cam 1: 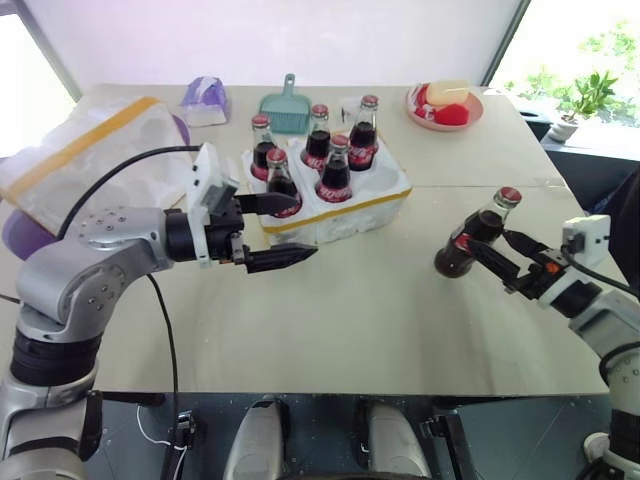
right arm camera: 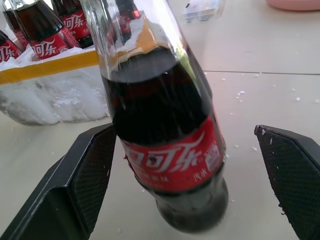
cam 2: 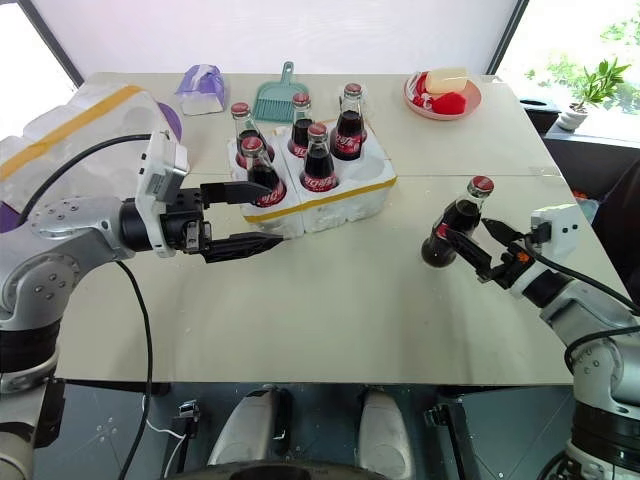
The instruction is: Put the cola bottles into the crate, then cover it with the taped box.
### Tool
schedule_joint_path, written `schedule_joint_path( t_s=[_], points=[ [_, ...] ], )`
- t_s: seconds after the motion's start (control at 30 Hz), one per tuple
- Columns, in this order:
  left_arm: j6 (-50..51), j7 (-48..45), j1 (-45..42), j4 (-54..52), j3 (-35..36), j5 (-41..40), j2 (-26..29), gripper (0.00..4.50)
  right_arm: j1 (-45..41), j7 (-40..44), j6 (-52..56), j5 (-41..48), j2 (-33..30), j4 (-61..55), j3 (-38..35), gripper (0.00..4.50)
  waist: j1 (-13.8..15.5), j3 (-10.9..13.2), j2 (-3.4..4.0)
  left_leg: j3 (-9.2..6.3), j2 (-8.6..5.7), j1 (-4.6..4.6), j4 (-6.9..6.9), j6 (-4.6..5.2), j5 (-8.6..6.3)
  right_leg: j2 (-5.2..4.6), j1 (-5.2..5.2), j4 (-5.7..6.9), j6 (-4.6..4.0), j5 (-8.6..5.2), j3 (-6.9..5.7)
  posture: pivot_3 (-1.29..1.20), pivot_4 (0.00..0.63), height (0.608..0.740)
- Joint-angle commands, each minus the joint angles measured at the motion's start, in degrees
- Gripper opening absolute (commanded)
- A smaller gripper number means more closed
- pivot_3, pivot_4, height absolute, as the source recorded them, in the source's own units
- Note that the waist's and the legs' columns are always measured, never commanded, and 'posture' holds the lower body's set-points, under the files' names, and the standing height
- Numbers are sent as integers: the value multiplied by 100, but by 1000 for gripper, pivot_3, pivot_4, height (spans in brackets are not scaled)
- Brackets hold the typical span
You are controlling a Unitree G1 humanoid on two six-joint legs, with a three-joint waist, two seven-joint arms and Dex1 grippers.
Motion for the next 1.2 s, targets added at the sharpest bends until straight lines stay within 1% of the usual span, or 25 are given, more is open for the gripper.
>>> schedule_joint_path(
  t_s=[0.03,0.23,0.33,0.4,0.53,0.63,0.7,0.8,0.87,1.0,1.1,1.2],
  points=[
    [-74,-7,-160,-27,19,11,-30,4478,-243,56,-266,-91,68,227,208,4500,-10,0,0,0,0,0,0,0,0,0,0,0,0,0,0,0,150,736],
    [-140,-38,-196,20,-58,122,-79,4478,-522,102,-507,-256,136,722,531,4500,-7,0,1,0,0,0,-1,0,0,1,-1,0,0,0,0,0,150,736],
    [-143,-55,-216,37,-50,149,-90,4500,-677,70,-485,-140,125,756,490,3681,-10,0,1,0,0,0,-1,0,0,1,-1,0,0,0,0,0,150,736],
    [-144,-47,-207,44,-25,171,-80,4500,-735,78,-417,34,76,573,354,2889,-12,0,1,1,0,0,-1,0,0,1,-1,0,0,0,0,0,150,736],
    [-149,-17,-71,-8,120,155,-15,4500,-1081,201,-24,695,-221,77,43,2889,-12,9,14,1,0,-3,-5,0,0,1,-6,0,1,0,0,0,150,736],
    [-147,73,16,-34,247,119,-11,4500,-1728,170,321,1188,-440,-16,5,2889,-43,15,24,5,0,-4,-5,0,0,0,-10,0,2,0,5,0,150,736],
    [-152,142,54,-66,294,105,-32,4500,-2223,117,416,1255,-473,103,153,2889,-59,15,24,2,3,-3,-5,0,0,3,-11,2,1,0,3,0,150,736],
    [-166,198,124,-124,339,81,-46,4500,-3204,236,331,922,-421,592,733,2889,-101,15,24,1,4,-2,-11,1,0,6,-13,2,-2,-2,1,0,150,736],
    [-209,223,165,-139,325,133,-62,4500,-3670,411,144,580,-368,965,1140,2889,-124,15,23,0,4,-4,-11,1,0,6,-12,0,-2,-2,0,0,150,736],
    [-270,324,167,-157,322,177,-109,4500,-4619,566,-484,-245,48,2252,1860,2889,-143,15,19,2,2,-7,-9,1,0,4,-12,-2,-1,-1,0,0,150,736],
    [-278,410,179,-222,350,159,-124,4500,-5007,759,-1008,-843,303,3116,2276,2889,-125,15,19,1,2,-13,-9,1,0,3,-17,0,-1,-1,-1,0,150,736],
    [-277,480,232,-280,403,140,-106,4500,-5163,976,-1492,-1442,439,3732,2719,2889,-142,15,19,1,1,-54,-7,0,0,2,-54,1,1,0,-1,0,150,736]
  ],
)
